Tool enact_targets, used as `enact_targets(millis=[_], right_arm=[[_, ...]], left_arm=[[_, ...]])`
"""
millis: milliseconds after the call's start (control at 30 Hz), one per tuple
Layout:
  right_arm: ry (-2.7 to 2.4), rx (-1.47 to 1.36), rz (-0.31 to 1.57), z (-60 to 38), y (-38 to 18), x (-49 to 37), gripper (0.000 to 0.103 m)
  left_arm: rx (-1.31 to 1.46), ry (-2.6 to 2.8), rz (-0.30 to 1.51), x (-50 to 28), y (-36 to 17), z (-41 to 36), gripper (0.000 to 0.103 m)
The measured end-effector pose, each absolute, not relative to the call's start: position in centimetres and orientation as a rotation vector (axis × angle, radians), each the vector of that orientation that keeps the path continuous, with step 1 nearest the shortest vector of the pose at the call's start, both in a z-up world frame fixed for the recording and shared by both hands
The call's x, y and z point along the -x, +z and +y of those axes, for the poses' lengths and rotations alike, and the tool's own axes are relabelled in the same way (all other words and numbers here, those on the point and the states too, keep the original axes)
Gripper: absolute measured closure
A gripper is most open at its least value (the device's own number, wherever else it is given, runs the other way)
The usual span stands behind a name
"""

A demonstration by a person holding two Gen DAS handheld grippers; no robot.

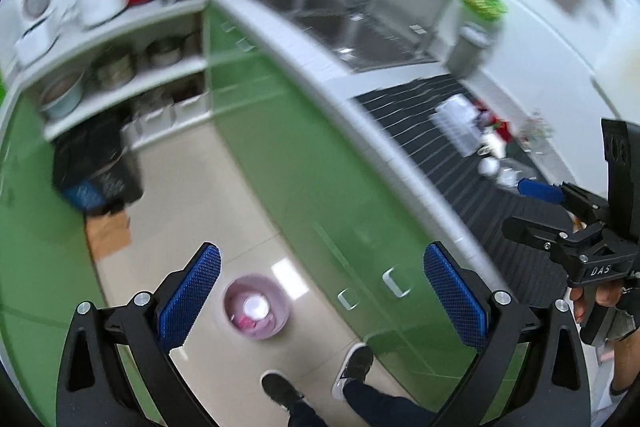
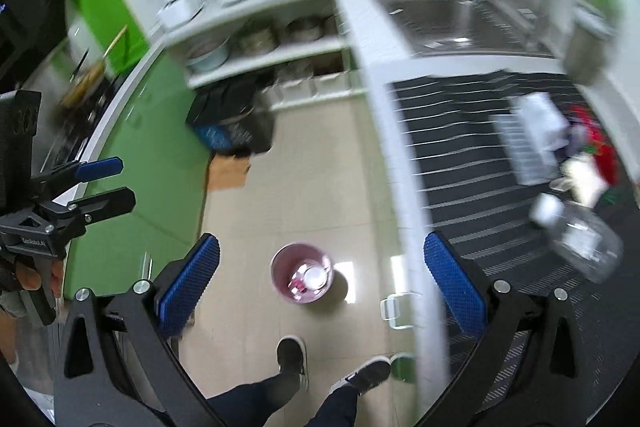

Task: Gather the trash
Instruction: 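Move both tools back up toward the mat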

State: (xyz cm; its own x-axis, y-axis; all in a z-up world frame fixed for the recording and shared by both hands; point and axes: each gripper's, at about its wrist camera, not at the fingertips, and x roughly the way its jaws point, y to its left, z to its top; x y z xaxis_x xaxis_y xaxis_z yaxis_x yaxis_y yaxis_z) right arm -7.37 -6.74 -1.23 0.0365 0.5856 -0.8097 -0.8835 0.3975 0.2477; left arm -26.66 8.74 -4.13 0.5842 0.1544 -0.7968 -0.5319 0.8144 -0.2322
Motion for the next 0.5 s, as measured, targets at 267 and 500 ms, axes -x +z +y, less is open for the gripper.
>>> enact_targets(millis=[267,500], right_arm=[[0.99,0.262,0.992,-16.1,0.1,0.9,0.003],[0.94,0.259,1.001,-20.8,-1.0,-4.0,0.003]], left_arm=[[0.378,0.267,0.841,17.8,-0.8,3.2,0.006],[0.329,0.179,0.86,11.2,-0.6,-1.2,0.006]])
